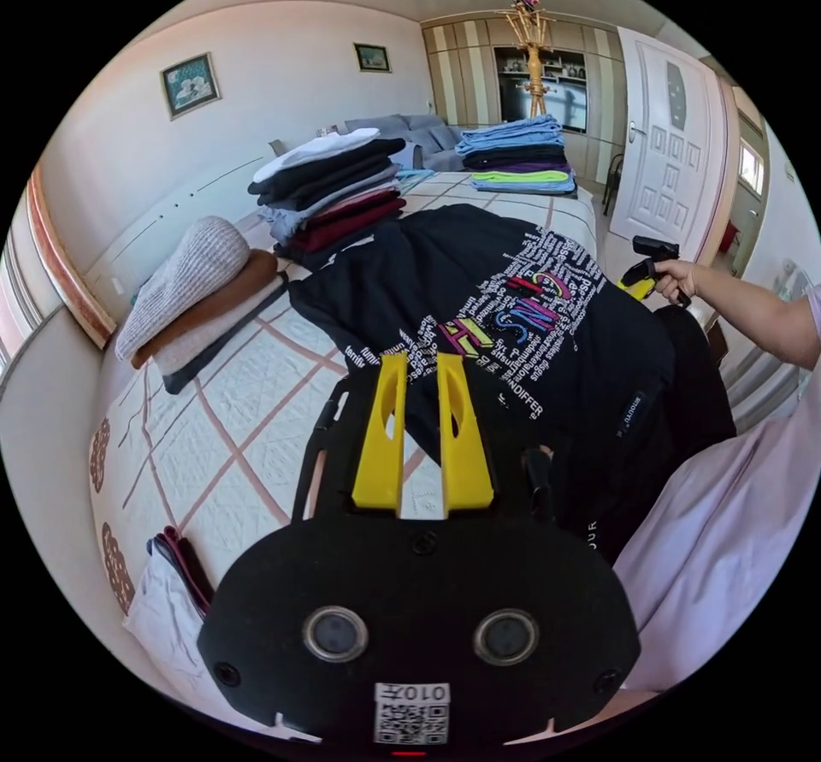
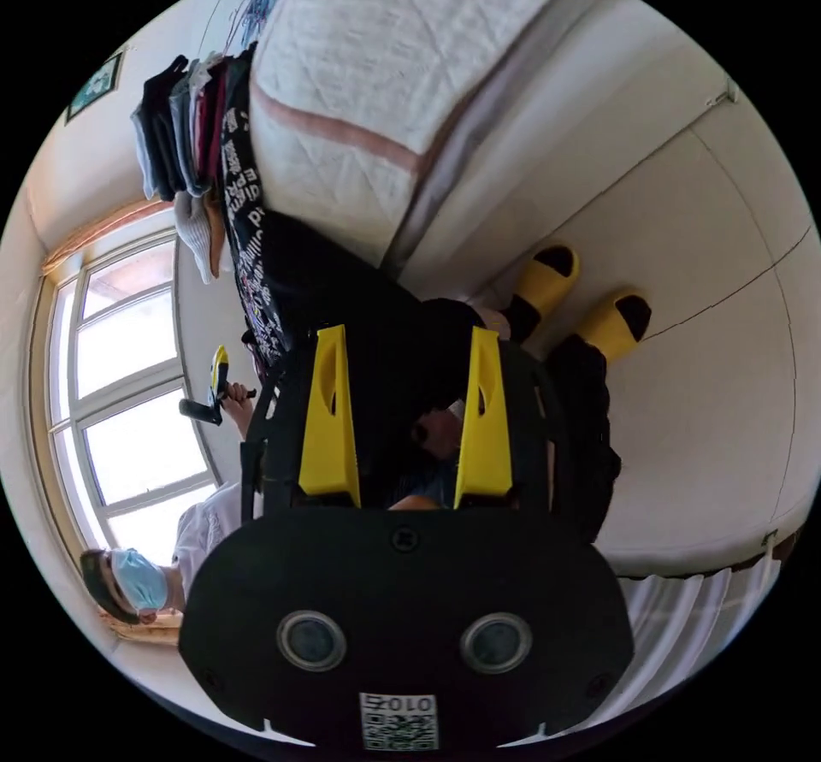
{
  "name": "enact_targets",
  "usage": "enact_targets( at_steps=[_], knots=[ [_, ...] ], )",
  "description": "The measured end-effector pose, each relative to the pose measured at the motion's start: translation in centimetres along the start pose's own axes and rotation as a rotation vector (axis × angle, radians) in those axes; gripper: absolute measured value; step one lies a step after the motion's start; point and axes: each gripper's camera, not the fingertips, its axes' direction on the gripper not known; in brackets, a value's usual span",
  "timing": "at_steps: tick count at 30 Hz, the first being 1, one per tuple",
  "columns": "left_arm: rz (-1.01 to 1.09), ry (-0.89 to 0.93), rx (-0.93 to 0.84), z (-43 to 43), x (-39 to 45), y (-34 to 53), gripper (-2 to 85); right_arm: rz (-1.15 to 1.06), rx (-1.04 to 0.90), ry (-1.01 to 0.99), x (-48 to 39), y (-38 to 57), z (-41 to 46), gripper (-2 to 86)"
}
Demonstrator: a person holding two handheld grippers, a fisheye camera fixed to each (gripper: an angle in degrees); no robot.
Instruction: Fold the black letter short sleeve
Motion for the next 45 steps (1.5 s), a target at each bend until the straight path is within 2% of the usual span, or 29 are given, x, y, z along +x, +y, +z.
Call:
enact_targets(
  at_steps=[3, 5, 9, 11, 16, 21, 23, 27, 30, 31, 32, 35, 37, 39, 43, 45],
  knots=[
    [0.026, 0.008, -0.007, 0.4, 0.9, 0.0, 5.5, -0.006, -0.032, -0.004, 0.1, -0.2, 1.4, 16.9],
    [0.039, 0.025, 0.004, 0.7, 1.4, -0.3, 5.4, -0.042, -0.006, -0.101, -0.2, 0.6, 1.5, 11.5],
    [0.06, 0.057, 0.025, 1.9, 2.5, -1.1, 5.3, -0.029, 0.065, -0.13, -0.1, 2.6, 1.7, 5.6],
    [0.077, 0.073, 0.03, 2.4, 3.2, -1.3, 5.2, -0.021, 0.218, -0.102, -0.9, 5.3, 0.4, 5.2],
    [0.1, 0.106, 0.01, 4.2, 4.3, -1.0, 5.5, -0.126, 0.444, -0.056, -6.0, 12.3, -0.3, 4.9],
    [0.078, 0.18, 0.03, 5.7, 4.4, -1.1, 6.1, -0.233, 0.537, 0.257, -16.4, 17.9, 3.8, 4.8],
    [0.087, 0.209, 0.031, 6.3, 4.8, -1.6, 6.5, -0.265, 0.566, 0.468, -21.7, 19.8, 7.3, 4.8],
    [0.143, 0.341, 0.006, 8.7, 6.8, -3.7, 8.1, -0.388, 0.595, 0.698, -28.6, 22.1, 14.3, 4.9],
    [0.18, 0.391, 0.021, 10.3, 8.5, -4.8, 8.8, -0.536, 0.544, 0.942, -32.8, 22.5, 22.6, 4.9],
    [0.188, 0.419, 0.013, 11.3, 9.1, -5.2, 8.9, -0.564, 0.519, 1.087, -33.6, 22.2, 26.4, 4.8],
    [0.19, 0.434, 0.006, 11.8, 9.4, -5.4, 9.0, -0.572, 0.493, 1.229, -34.0, 21.8, 30.3, 4.7],
    [0.211, 0.476, -0.007, 13.6, 10.7, -6.4, 9.4, -0.627, 0.453, 1.458, -33.4, 21.0, 38.9, 4.5],
    [0.232, 0.474, -0.017, 14.6, 11.4, -6.8, 9.8, -0.658, 0.405, 1.485, -32.5, 21.0, 42.5, 4.2],
    [0.239, 0.482, -0.046, 15.7, 11.4, -7.2, 10.2, -0.684, 0.361, 1.427, -31.9, 21.7, 44.5, 4.3],
    [0.198, 0.6, -0.097, 19.2, 10.5, -9.5, 11.1, -0.823, 0.35, 1.057, -31.4, 25.6, 44.3, 4.7],
    [0.176, 0.643, -0.093, 20.5, 10.3, -11.1, 11.4, -0.792, 0.398, 0.97, -30.5, 26.8, 43.0, 5.2]
  ],
)
